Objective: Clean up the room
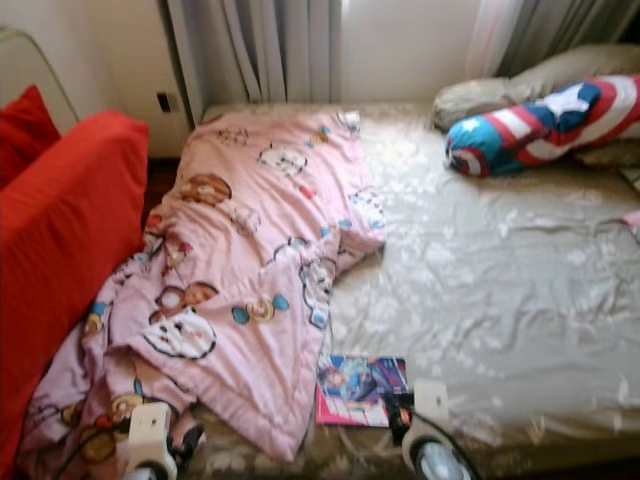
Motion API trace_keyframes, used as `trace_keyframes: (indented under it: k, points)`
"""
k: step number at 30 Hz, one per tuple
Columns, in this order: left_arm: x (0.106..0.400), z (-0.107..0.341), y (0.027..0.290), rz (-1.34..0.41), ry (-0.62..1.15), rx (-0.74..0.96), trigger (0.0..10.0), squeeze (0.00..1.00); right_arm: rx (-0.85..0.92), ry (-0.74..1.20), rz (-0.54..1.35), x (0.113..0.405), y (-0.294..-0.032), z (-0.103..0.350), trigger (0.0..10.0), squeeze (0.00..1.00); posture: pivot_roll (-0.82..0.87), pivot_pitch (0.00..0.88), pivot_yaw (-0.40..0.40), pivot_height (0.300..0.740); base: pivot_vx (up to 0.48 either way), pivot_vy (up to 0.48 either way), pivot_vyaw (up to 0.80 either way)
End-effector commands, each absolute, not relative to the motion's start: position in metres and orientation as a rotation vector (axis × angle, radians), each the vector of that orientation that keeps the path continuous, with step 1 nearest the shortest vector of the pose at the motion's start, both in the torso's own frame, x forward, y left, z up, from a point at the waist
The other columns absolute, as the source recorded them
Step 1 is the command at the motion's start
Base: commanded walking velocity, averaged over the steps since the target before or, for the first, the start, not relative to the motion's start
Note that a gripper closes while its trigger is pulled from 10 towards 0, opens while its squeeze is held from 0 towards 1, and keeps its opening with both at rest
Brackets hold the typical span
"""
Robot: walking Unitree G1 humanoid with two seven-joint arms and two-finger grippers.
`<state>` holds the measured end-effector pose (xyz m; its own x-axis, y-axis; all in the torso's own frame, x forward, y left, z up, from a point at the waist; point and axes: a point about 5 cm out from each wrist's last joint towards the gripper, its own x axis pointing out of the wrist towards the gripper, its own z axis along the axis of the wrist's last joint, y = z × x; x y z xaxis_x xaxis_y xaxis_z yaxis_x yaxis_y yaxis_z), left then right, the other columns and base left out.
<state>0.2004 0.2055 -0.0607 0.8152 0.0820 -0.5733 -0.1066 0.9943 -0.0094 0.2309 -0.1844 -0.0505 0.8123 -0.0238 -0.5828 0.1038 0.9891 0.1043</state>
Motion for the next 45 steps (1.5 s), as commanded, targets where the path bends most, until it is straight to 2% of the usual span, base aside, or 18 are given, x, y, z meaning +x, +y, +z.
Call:
trace_keyframes:
  k: [1, 3, 4, 5, 8, 13, 21, 29, 38, 45]
  points:
    - [0.195, -0.063, 0.205, 0.095, 0.615, -0.014, 10.0, 0.0, 0.144, 0.593, -0.111, 0.228, -0.192, -0.05, 10.0, 0.0, -0.02, 0.097, -0.02, 0.74, 0.0, 0.0, 0.0]
    - [0.195, -0.062, 0.205, 0.112, 0.591, -0.032, 10.0, 0.0, 0.149, 0.543, -0.129, 0.232, -0.197, -0.045, 10.0, 0.0, -0.02, 0.1, -0.021, 0.74, 0.0, 0.0, 0.0]
    - [0.205, -0.052, 0.21, 0.122, 0.512, -0.05, 10.0, 0.0, 0.148, 0.517, -0.135, 0.234, -0.199, -0.042, 10.0, 0.0, -0.03, 0.102, -0.02, 0.74, 0.0, 0.0, 0.0]
    - [0.232, -0.022, 0.225, 0.141, 0.322, -0.074, 10.0, 0.0, 0.149, 0.476, -0.137, 0.237, -0.201, -0.037, 10.0, 0.0, -0.03, 0.102, -0.02, 0.74, 0.0, 0.0, 0.0]
    - [0.258, 0.023, 0.226, 0.131, 0.1, -0.097, 10.0, 0.0, 0.104, 0.332, -0.074, 0.252, -0.197, -0.018, 10.0, 0.0, -0.04, 0.104, -0.021, 0.74, 0.0, 0.0, 0.0]
    - [0.271, 0.049, 0.213, 0.081, -0.011, -0.077, 10.0, 0.0, 0.1, 0.154, -0.059, 0.267, -0.187, 0.012, 10.0, 0.0, -0.05, 0.099, -0.022, 0.74, 0.0, 0.0, 0.0]
    - [0.254, 0.058, 0.205, 0.033, -0.006, -0.079, 10.0, 0.0, 0.127, 0.061, -0.056, 0.264, -0.172, 0.027, 10.0, 0.0, -0.06, 0.097, -0.022, 0.74, 0.0, 0.0, 0.0]
    - [0.258, 0.066, 0.198, 0.008, -0.002, -0.094, 10.0, 0.0, 0.095, 0.136, -0.112, 0.256, -0.176, 0.02, 10.0, 0.0, -0.04, 0.089, -0.024, 0.74, 0.0, 0.0, 0.0]
    - [0.261, 0.067, 0.198, -0.031, 0.031, -0.081, 10.0, 0.0, 0.042, 0.147, 0.007, 0.261, -0.159, 0.025, 10.0, 0.0, -0.06, 0.079, -0.005, 0.681, 0.0, 0.0, 0.0]
    - [0.26, 0.068, 0.198, -0.003, 0.032, -0.092, 10.0, 0.0, 0.096, 0.114, -0.048, 0.263, -0.156, 0.031, 10.0, 0.0, -0.05, 0.098, -0.008, 0.652, 0.0, 0.0, 0.0]
